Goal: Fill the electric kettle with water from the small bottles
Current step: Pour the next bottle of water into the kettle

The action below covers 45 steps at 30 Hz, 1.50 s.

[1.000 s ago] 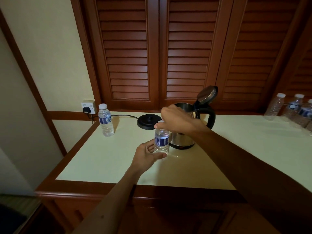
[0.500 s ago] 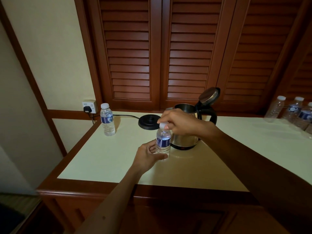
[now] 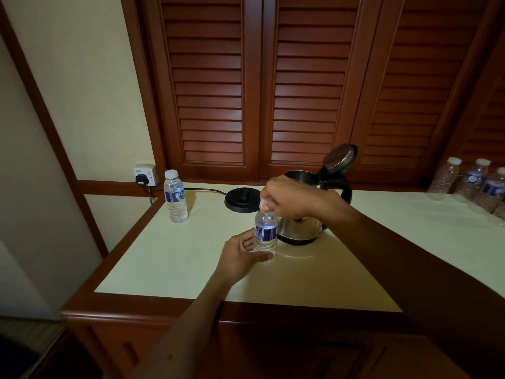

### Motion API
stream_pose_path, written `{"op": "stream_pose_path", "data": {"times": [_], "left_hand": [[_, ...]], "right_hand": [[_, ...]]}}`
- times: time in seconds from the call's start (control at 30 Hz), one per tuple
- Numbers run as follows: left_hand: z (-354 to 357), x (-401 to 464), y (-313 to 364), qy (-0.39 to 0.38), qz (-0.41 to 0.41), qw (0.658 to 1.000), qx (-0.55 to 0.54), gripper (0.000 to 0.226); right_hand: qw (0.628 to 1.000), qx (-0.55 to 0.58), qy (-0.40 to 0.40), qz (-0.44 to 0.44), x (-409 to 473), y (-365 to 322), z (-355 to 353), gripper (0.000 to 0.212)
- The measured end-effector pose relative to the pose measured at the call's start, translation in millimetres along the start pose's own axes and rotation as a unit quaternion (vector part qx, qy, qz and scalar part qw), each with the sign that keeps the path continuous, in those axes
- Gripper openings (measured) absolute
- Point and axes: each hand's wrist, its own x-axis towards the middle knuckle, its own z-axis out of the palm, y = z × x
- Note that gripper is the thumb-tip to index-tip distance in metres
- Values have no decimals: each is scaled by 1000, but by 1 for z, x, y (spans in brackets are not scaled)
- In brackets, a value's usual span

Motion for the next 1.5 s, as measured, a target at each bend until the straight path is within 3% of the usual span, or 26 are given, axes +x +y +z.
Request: {"op": "stream_pose_path", "data": {"times": [0.1,0.3,0.5,0.67,0.77,0.87,0.97,1.17,1.33,1.5], "left_hand": [[0,-1,1,-2,5,1000,-1,51],[-1,1,-1,-2,6,1000,14,52],[-1,0,1,-4,5,1000,17,51],[0,0,0,-4,4,1000,19,54],[-1,1,-1,-5,3,1000,23,54],[0,1,-2,-1,5,1000,29,54],[1,3,-2,7,3,999,43,54],[2,3,-3,14,0,999,40,56],[3,1,-3,23,6,999,49,57],[6,0,0,39,7,998,53,55]], "right_hand": [[999,-9,-6,-45,0,7,1,11],[995,52,30,-78,-7,18,5,35],[995,31,12,-94,-2,15,6,34],[979,134,118,-101,-7,15,5,35],[958,191,209,-43,-15,22,20,36],[929,232,274,86,-34,35,56,33],[938,230,231,117,-60,50,101,10],[981,90,86,149,-82,60,142,23],[980,96,63,164,-94,73,141,54],[965,20,118,234,-128,130,150,51]]}}
